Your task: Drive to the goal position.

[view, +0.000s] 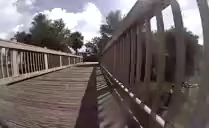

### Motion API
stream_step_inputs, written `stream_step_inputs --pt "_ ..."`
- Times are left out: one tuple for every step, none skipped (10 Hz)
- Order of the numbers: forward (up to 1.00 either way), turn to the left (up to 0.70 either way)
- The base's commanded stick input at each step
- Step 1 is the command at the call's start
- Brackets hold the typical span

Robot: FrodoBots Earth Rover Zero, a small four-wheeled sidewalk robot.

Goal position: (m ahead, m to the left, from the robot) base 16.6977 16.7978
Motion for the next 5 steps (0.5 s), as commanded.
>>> stream_step_inputs --pt "0.85 0.15" --pt "0.85 0.11" --pt "0.85 0.05" --pt "0.85 0.0" --pt "0.85 0.0"
